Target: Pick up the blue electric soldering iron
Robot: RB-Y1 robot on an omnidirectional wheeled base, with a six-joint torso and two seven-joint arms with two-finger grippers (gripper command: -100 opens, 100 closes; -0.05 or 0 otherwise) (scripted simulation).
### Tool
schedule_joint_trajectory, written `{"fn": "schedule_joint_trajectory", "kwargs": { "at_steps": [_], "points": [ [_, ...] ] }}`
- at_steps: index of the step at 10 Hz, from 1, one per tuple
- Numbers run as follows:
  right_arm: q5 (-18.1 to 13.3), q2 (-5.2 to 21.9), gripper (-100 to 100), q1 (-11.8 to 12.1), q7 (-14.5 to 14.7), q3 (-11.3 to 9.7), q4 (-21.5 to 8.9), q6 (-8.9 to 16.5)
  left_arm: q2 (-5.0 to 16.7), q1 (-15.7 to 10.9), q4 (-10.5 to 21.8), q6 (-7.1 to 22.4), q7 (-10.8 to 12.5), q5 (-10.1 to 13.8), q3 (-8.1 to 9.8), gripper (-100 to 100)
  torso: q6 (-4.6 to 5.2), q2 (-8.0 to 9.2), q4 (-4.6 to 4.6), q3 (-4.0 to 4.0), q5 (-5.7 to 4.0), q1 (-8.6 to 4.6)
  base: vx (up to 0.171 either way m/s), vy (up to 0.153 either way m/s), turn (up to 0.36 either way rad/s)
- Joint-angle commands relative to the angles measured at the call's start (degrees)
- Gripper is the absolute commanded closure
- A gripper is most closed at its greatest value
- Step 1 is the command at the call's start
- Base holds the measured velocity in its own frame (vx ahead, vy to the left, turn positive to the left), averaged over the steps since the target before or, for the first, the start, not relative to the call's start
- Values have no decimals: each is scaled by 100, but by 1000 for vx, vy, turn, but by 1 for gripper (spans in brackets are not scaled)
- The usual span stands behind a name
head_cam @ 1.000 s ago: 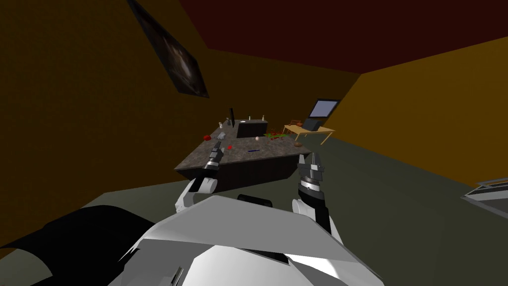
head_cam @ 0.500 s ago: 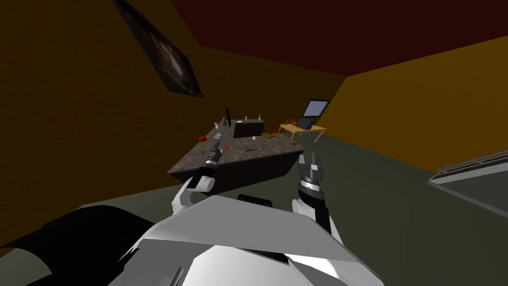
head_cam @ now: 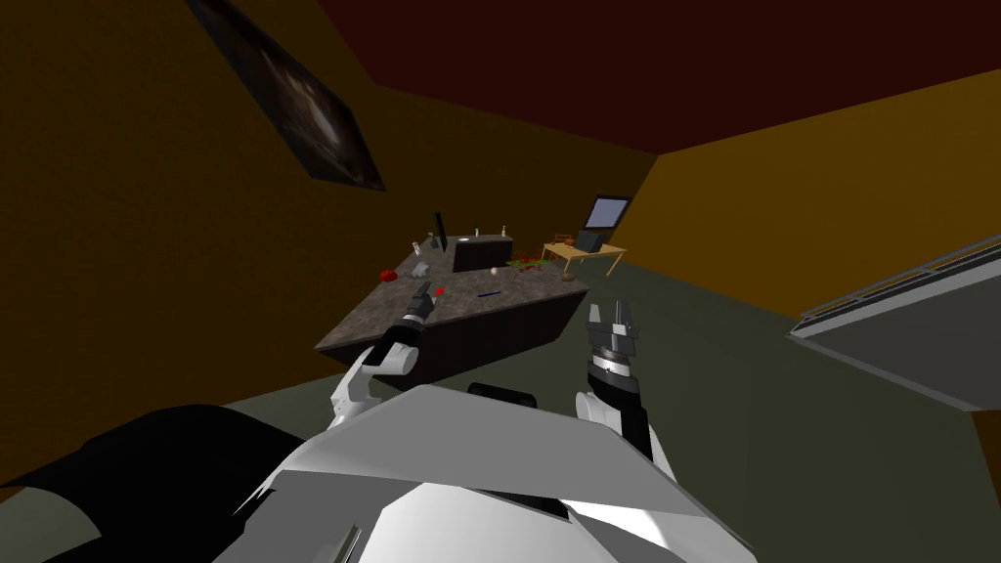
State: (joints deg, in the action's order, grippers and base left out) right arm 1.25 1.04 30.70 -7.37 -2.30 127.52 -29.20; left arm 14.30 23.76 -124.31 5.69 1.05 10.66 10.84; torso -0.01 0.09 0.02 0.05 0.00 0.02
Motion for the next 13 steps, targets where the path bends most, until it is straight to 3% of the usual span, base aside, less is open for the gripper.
{"fn": "schedule_joint_trajectory", "kwargs": {
  "at_steps": [1, 2, 4, 5, 7, 8, 10, 11, 13],
  "points": [
    [0, 0, 0, 0, 0, 0, 0, 0, 22, -10, -20, 233, 24, 24, 33, -100, 0, 0, 0, 0, 0, 0, -11, 0, -3],
    [0, 0, 0, 1, 0, 0, 0, 0, 116, -55, 4, 447, 121, 157, 189, -100, -2, -4, -1, -2, 0, 1, -18, -16, -223],
    [0, 0, 0, 0, 0, 0, 0, 0, 116, -55, 4, 681, 121, 157, 189, -100, -1, -2, 0, -1, 0, -1, -17, -4, -55],
    [0, 0, 0, 1, 0, 0, 0, 0, 207, -101, 36, 892, 221, 291, 349, -100, -2, -4, -1, -2, 1, 1, -20, -8, -256],
    [0, 0, 0, 1, 0, 0, 0, 0, 207, -101, 36, 1138, 221, 291, 349, -100, -2, -3, -1, -1, 0, 0, -14, -3, -41],
    [0, 0, 0, 1, 0, 1, 0, 0, 293, -146, 76, 1330, 325, 426, 513, -100, -3, -5, -1, -3, 0, 1, -14, -14, -221],
    [0, 0, 0, 1, 0, 0, 0, 0, 293, -146, 76, 1602, 325, 426, 513, -100, -2, -4, -1, -2, 0, 0, -11, -4, -69],
    [0, 0, 0, 1, 0, 1, 0, 0, 374, -190, 123, 1783, 432, 561, 678, -100, -4, -6, -1, -3, 1, 2, -9, -15, -240],
    [0, 0, 0, 1, 0, 0, 0, 0, 374, -190, 123, 2069, 432, 561, 678, -100, -3, -6, -1, -3, 0, -1, -7, -6, -49]
  ]
}}
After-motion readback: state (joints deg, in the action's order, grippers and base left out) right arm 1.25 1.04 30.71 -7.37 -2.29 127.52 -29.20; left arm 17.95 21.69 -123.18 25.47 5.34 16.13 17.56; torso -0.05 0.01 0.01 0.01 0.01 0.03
